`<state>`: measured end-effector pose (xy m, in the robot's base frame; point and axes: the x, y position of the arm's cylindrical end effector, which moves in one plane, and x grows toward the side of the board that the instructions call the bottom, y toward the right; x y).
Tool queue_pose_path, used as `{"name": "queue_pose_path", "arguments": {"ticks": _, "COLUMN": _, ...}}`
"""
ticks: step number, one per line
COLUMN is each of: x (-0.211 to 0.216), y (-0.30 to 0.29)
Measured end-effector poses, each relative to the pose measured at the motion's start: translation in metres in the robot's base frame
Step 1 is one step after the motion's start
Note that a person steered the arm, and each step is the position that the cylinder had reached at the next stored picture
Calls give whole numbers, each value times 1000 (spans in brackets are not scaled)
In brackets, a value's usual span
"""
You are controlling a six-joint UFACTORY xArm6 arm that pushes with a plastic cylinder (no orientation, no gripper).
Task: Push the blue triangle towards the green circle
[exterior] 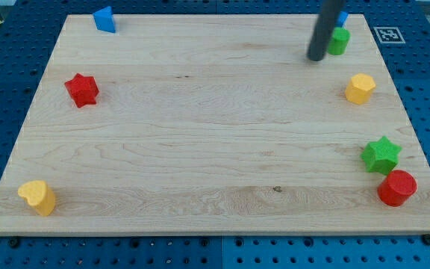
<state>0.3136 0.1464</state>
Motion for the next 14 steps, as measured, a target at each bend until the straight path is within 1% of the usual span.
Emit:
{"name": "queue_pose_path", "arguments": {"ticks": 1, "x": 0, "y": -99}}
{"name": "queue_pose_path", "arguments": {"ticks": 3, "x": 0, "y": -317}}
{"name": "queue_pose_path", "arguments": {"ticks": 4, "x": -26, "y": -401}}
{"name": "queue_pose_path", "arguments": {"ticks": 5, "x": -86, "y": -450}}
{"name": "queue_pose_path", "arguments": {"ticks": 6, "x": -86, "y": -451}}
{"name": "queue_pose_path", "arguments": {"ticks": 7, "x": -109, "y": -439}}
{"name": "queue_pose_path", "arguments": {"ticks": 8, "x": -122, "y": -428}}
{"name": "queue_pose_path", "arguments": {"ticks": 9, "x": -122, "y": -413}}
{"name": "queue_pose_path", "arguments": {"ticks": 10, "x": -119, "y": -358}}
{"name": "queue_pose_path", "arguments": {"ticks": 11, "x": -102, "y": -324}}
{"name": "queue_pose_path", "arguments": {"ticks": 12, "x": -98, "y": -330}}
{"name": "queue_pose_path", "arguments": {"ticks": 13, "x": -93, "y": -361}}
{"name": "queue_pose_path", "arguments": {"ticks": 14, "x": -88, "y": -362}}
